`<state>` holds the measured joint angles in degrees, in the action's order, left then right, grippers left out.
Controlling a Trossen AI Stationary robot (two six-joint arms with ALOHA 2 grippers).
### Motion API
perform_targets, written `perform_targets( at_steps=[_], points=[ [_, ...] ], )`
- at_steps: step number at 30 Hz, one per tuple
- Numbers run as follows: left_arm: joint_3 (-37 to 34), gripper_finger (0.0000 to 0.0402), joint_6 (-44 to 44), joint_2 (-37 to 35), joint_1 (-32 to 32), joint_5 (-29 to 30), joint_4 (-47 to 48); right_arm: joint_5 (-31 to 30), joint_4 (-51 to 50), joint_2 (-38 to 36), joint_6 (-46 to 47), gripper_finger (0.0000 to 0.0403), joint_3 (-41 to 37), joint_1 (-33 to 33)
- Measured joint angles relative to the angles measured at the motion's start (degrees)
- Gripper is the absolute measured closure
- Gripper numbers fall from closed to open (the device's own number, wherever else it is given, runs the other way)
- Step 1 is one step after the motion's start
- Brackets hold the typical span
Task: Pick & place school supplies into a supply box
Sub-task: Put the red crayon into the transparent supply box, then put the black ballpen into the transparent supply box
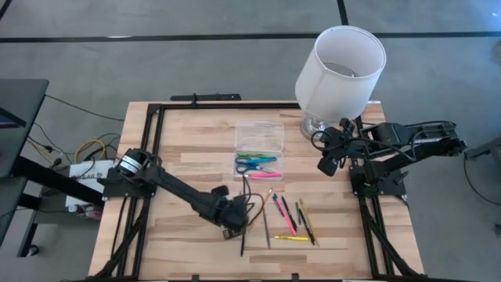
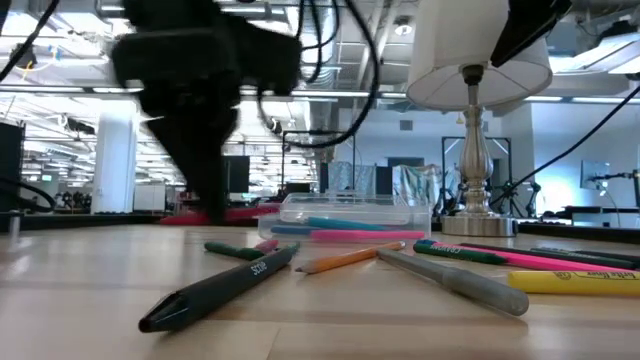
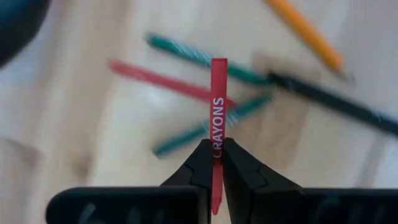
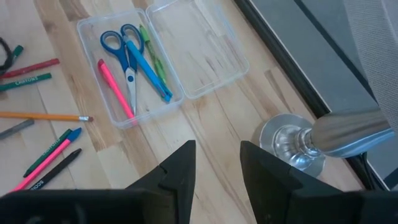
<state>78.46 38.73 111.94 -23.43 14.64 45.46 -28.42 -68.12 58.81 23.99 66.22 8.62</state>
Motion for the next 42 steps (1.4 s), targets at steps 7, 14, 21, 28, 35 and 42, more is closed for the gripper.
perform_targets(
  at_steps=[7,14,21,28,35,42],
  points=[
    [4.39,0.0394,-12.13,-0.17,6.86,4.75,0.01,0.02,0.38,0.02,0.61,0.0284,0.00,0.00],
    [4.75,0.0394,-24.73,-0.17,16.28,5.72,-5.54,0.06,2.81,0.07,1.15,0.0284,0.00,0.00],
    [4.76,0.0393,-34.50,-0.20,24.63,0.28,-6.80,0.87,3.93,0.07,4.10,0.0284,0.00,0.00],
    [4.78,0.0343,-38.33,-0.22,29.75,-4.68,-6.77,1.31,3.91,0.11,9.34,0.0284,0.00,0.70],
    [4.80,0.0269,-42.36,-0.42,30.15,-5.38,-6.25,1.69,3.72,0.86,18.44,0.0284,0.00,5.99],
    [4.80,0.0255,-44.33,-4.03,30.13,-9.99,-3.75,7.01,4.52,5.73,36.29,0.0284,-3.93,15.13]
  ],
)
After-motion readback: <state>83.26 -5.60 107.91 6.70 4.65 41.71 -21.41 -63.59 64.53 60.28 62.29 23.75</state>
